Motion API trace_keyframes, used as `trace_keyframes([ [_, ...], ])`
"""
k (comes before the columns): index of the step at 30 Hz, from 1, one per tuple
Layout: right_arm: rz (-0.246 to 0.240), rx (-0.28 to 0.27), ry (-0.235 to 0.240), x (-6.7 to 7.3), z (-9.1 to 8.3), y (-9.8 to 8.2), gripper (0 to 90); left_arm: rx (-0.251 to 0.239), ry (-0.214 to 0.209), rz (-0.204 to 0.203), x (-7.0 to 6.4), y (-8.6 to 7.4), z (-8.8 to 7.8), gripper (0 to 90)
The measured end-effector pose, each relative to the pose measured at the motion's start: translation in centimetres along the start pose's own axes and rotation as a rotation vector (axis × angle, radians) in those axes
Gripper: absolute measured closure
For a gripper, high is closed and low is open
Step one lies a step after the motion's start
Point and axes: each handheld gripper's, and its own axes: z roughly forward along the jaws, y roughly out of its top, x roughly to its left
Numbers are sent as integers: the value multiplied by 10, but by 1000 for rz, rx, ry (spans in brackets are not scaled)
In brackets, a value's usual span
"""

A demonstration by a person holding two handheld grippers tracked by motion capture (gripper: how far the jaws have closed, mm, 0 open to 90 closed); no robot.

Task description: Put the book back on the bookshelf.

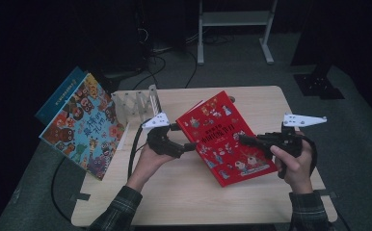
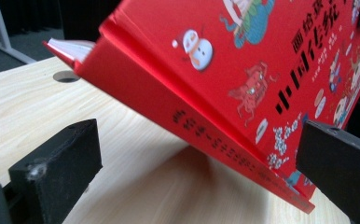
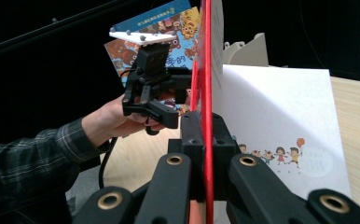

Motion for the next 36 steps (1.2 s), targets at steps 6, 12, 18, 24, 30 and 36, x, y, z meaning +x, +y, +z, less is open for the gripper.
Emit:
trace_keyframes([
  [6, -2, 4, 12, 3, 1, 0, 880, -37, -21, -6, 0, 7, -3, 0],
  [12, 7, -1, 31, 3, 1, 0, 879, -42, -41, -18, 2, 9, -5, 0],
  [18, 28, -1, 49, -1, 1, -5, 879, -59, -91, -70, 3, 11, -7, 0],
  [24, 38, 15, 61, -4, 6, -10, 879, -53, -109, -63, 1, 14, -8, 0],
  [30, 47, 47, 71, -8, 14, -17, 879, -106, -156, -65, -3, 20, -10, 26],
  [36, 51, 52, 88, -9, 18, -21, 878, -142, -178, -71, -4, 25, -16, 77],
])
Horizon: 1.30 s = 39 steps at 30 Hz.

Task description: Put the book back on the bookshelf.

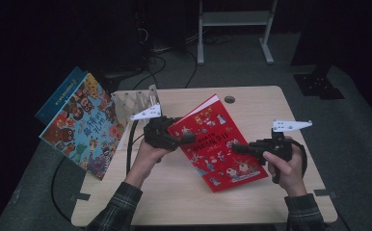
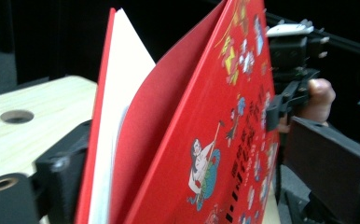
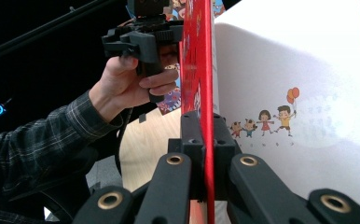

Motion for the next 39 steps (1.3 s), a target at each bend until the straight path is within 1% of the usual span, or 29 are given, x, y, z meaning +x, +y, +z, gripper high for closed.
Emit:
trace_keyframes([
  [2, -8, -18, 3, 1, 0, -1, 878, 0, 0, 5, 0, 0, 0, 77],
  [4, -7, -16, 9, 0, 0, -1, 878, 3, -8, -1, 0, 0, -1, 82],
  [5, -8, -15, 8, 0, 0, -1, 878, 0, -9, 9, 0, -1, -2, 109],
  [9, -20, -18, 10, -1, -1, -3, 877, -22, -18, 14, 1, 0, -8, 255],
  [11, -21, -24, 21, -1, 0, -3, 878, -28, -22, 10, 1, 0, -9, 321],
  [12, -23, -30, 27, -1, -1, -4, 878, -38, -32, 9, 1, 1, -12, 358],
  [15, -29, -30, 38, -3, -1, -5, 876, -41, -31, 11, 1, 2, -15, 509],
  [16, -31, -31, 45, -3, -1, -6, 873, -48, -46, 3, 2, 1, -16, 558],
  [17, -32, -31, 45, -4, -1, -7, 871, -48, -61, -1, 2, 1, -17, 585],
  [21, -34, -36, 47, -8, -1, -9, 844, -64, -114, 4, 1, 2, -19, 683],
  [22, -37, -43, 46, -10, -1, -10, 833, -65, -122, 4, 0, 2, -20, 700],
  [23, -36, -39, 44, -11, -1, -10, 823, -65, -122, 4, 0, 2, -20, 718],
  [26, -40, -26, 30, -14, 1, -12, 793, -65, -150, 12, -1, 4, -20, 755],
  [27, -47, -16, 19, -14, 2, -13, 775, -61, -158, 15, -2, 4, -20, 770],
  [28, -57, -5, 4, -15, 3, -13, 757, -53, -160, 30, -3, 6, -20, 780],
  [29, -57, -5, 4, -15, 3, -13, 757, -53, -160, 30, -3, 6, -20, 788],
  [30, -73, 25, -13, -16, 5, -14, 741, -24, -152, 52, -7, 11, -20, 790],
  [33, -92, 47, -19, -16, 7, -15, 730, 3, -142, 71, -10, 17, -21, 793],
  [36, -121, 70, -34, -15, 10, -14, 718, 16, -133, 86, -13, 22, -22, 794],
  [39, -138, 82, -32, -14, 10, -14, 682, 28, -122, 89, -16, 26, -23, 795],
])
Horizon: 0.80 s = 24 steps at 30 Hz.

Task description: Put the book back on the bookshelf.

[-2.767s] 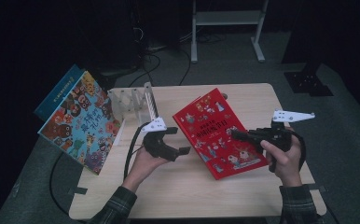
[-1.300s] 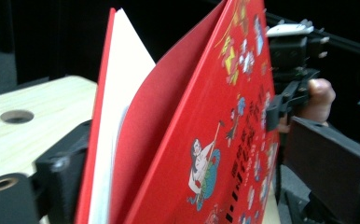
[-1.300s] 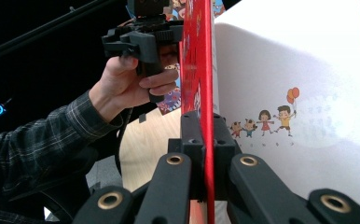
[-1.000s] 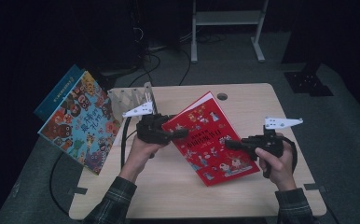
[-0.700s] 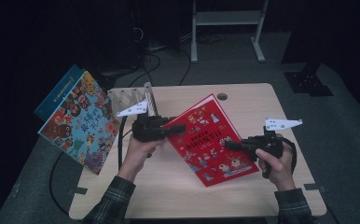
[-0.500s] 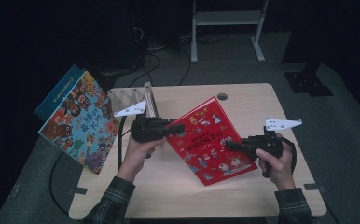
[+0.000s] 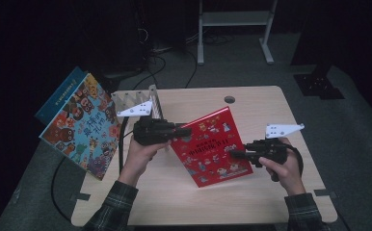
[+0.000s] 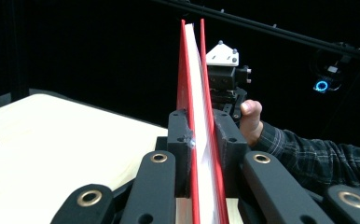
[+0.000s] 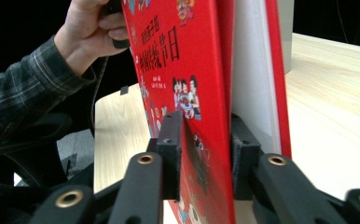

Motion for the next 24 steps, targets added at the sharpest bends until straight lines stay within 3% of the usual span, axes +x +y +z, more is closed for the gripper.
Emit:
trace_keyframes([
  [4, -8, 14, -16, -1, -3, 0, 610, 5, 20, -8, -1, 3, -2, 797],
  [5, -8, 10, -38, -2, -6, 0, 588, 7, 46, -10, -1, 5, -6, 798],
  [6, -6, 6, -55, -4, -8, -1, 579, 7, 46, -10, -1, 5, -6, 798],
  [11, 9, 2, -80, -8, -13, -6, 561, 52, 129, 10, -4, 12, -11, 799],
  [14, 9, -16, -121, -12, -14, -9, 497, 44, 159, -9, -3, 13, -15, 799],
  [18, 15, -7, -236, -22, -16, -17, 424, 53, 177, -21, -4, 16, -18, 799],
  [24, 53, 93, -445, -43, -5, -35, 297, 79, 220, -19, -9, 23, -21, 799],
])
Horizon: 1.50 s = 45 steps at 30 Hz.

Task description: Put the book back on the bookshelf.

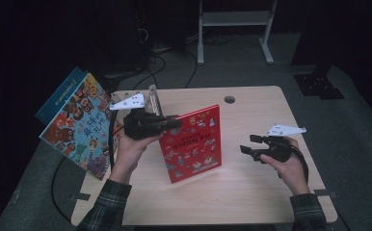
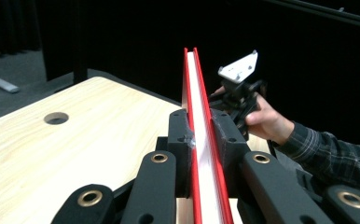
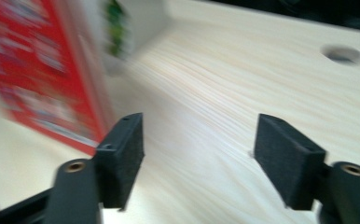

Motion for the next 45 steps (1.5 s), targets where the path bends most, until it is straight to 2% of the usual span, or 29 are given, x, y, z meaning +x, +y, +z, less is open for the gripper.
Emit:
trace_keyframes([
  [3, 1, 59, -89, -8, 11, -9, 297, 2, 16, -7, -1, 2, -4, 798],
  [6, 25, 110, -139, -16, 18, -16, 295, 7, 32, -12, -1, 4, -9, 799],
  [9, 43, 129, -190, -23, 22, -20, 299, 10, 53, -28, -1, 6, -14, 799],
  [16, 57, 185, -261, -34, 31, -31, 296, 9, 109, -34, -3, 8, -25, 798],
  [17, 57, 196, -277, -35, 32, -32, 293, 14, 127, -40, -3, 9, -30, 798],
  [22, 64, 217, -351, -42, 35, -36, 282, 10, 166, -55, -4, 10, -47, 798],
  [25, 72, 227, -376, -45, 36, -39, 273, 4, 187, -65, -5, 10, -56, 798],
  [33, 99, 233, -386, -51, 38, -44, 240, -9, 256, -87, -5, 8, -86, 798],
  [36, 126, 223, -381, -53, 38, -46, 195, -21, 265, -97, -4, 6, -98, 798],
  [38, 125, 212, -385, -55, 39, -48, 166, -30, 270, -108, -3, 5, -106, 798],
  [42, 130, 199, -389, -56, 39, -49, 153, -47, 281, -117, -3, 3, -118, 798],
  [45, 130, 199, -390, -56, 39, -49, 153, -68, 308, -130, -3, -1, -135, 798],
])
